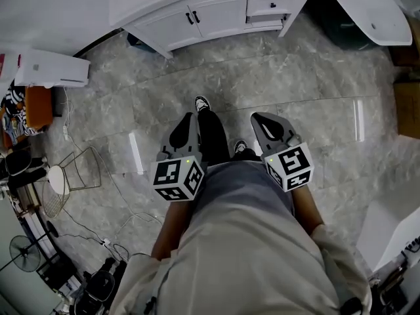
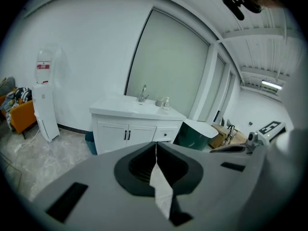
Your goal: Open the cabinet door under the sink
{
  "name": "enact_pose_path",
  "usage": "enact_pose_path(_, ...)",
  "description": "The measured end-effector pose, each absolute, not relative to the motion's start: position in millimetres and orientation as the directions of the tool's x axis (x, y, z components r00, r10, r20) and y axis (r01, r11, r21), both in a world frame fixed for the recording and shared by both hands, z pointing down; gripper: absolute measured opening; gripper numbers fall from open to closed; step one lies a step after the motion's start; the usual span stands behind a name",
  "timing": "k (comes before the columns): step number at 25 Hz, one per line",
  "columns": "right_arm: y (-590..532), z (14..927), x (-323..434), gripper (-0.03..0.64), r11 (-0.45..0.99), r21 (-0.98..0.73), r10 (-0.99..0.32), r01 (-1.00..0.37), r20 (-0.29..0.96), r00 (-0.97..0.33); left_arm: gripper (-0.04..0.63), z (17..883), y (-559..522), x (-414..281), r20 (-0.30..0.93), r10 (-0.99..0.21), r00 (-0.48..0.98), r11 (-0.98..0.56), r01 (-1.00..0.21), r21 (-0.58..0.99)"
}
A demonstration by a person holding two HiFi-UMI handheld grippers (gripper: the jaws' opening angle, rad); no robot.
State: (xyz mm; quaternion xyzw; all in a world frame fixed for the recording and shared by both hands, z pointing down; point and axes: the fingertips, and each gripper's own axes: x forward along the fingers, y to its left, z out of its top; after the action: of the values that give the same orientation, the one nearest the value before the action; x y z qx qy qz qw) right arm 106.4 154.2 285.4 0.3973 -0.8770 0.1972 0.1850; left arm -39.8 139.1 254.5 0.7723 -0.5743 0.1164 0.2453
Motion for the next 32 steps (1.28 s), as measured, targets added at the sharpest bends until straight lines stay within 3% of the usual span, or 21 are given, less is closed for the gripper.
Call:
enact_pose_path(23, -101.4, 301.8, -35.9, 0.012, 0.459, -0.194, -0.676, -0.867, 0.557, -0.482, -0.002, 270.4, -116.7, -152.6, 0.492, -0.712, 0.501, -0.408, -0.865, 0.292)
enact_pose_path(32, -154.9, 318.7, -72.5, 0.012, 0.444, -0.197, -0.664, -0.874, 0.583, -0.468, -0.002, 282.6, -167.3, -183.7, 0.477, -0.699, 0.533, -0.398, -0.844, 0.359)
